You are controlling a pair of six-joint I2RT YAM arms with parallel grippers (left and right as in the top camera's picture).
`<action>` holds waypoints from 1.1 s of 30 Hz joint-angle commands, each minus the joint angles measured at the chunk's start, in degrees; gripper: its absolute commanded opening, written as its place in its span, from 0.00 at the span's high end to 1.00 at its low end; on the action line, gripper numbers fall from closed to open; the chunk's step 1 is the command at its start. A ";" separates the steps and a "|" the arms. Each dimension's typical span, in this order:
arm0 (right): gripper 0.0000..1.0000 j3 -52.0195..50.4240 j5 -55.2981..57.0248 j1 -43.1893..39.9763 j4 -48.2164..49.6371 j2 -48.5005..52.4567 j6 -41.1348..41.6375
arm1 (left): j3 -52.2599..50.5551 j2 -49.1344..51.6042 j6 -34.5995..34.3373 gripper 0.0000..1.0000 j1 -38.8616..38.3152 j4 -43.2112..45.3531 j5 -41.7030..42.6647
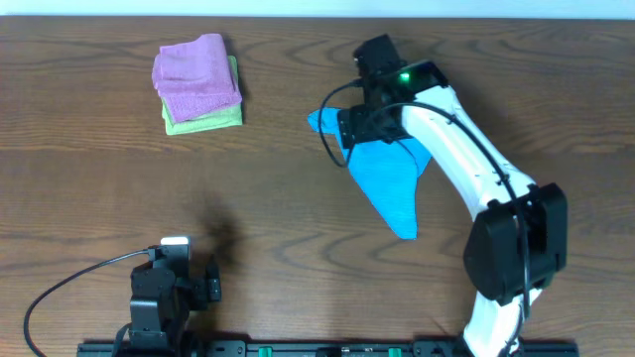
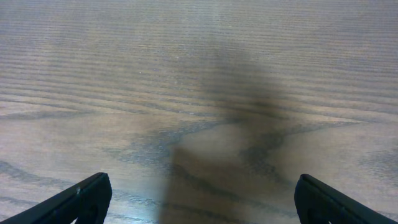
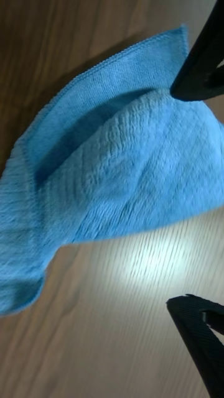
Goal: Fold the cloth
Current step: 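Lay the blue cloth flat on the table center with the right gripper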
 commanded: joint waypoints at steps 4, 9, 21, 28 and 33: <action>0.13 -7.93 -13.90 -8.17 7.32 0.72 -16.20 | -1.95 -0.35 0.57 0.05 0.39 -2.21 0.00; 0.17 -8.37 -17.53 -9.22 8.20 3.61 -18.27 | -1.95 -0.35 0.57 0.05 0.39 -2.21 0.00; 0.84 -8.02 -10.32 -8.74 10.38 8.52 -18.62 | -1.95 -0.35 0.57 0.05 0.39 -2.21 0.00; 0.99 -1.73 -10.38 -7.41 3.21 7.74 -17.09 | -1.95 -0.35 0.59 0.05 0.39 -2.21 0.00; 0.98 3.96 -10.56 -4.94 -3.13 5.68 -15.39 | -1.95 -0.35 0.59 0.05 0.42 -2.21 0.00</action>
